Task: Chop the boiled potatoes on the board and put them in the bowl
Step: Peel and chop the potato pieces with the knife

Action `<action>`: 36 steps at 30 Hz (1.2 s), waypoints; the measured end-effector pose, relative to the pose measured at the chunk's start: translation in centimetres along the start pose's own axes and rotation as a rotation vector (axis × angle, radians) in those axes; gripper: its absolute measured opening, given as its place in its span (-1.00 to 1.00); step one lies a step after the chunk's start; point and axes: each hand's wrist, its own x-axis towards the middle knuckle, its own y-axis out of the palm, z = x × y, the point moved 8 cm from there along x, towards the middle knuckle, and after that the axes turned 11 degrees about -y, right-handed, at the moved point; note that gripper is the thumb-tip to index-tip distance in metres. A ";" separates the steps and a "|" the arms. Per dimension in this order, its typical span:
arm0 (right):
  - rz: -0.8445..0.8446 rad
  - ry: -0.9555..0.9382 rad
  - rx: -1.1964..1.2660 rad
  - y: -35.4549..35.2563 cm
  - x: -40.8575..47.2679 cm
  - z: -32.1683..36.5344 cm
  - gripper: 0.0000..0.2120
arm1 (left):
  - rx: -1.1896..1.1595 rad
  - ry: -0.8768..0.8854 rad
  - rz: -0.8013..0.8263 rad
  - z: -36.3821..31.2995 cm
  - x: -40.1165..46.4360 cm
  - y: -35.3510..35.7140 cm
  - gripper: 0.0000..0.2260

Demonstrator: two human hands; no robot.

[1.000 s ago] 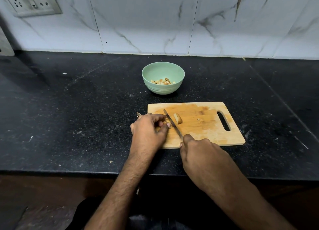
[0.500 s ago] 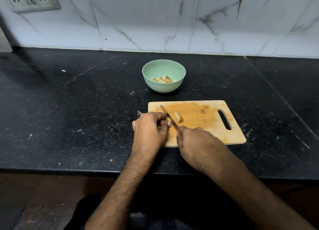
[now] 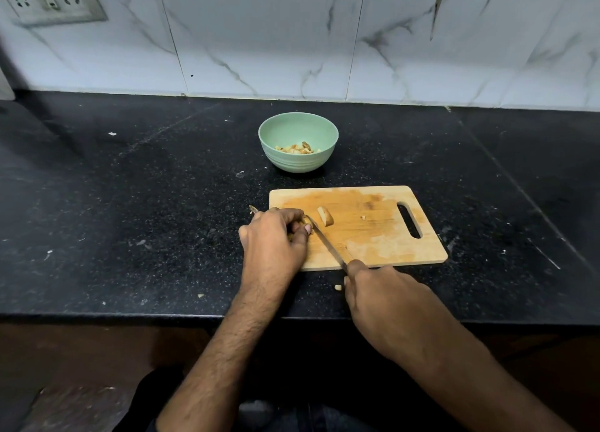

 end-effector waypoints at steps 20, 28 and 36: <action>-0.060 0.005 0.065 -0.8 -2.3 -0.9 -0.67 | 0.013 0.024 0.002 -0.3 -0.6 -0.1 -0.81; -0.010 0.014 0.112 -0.7 -1.2 -1.1 -0.65 | 0.113 0.071 0.046 -0.4 -0.7 0.1 -0.64; -0.045 0.014 0.093 -1.3 -1.7 -1.1 -0.64 | 0.182 0.117 0.094 -0.7 -0.7 0.7 -0.82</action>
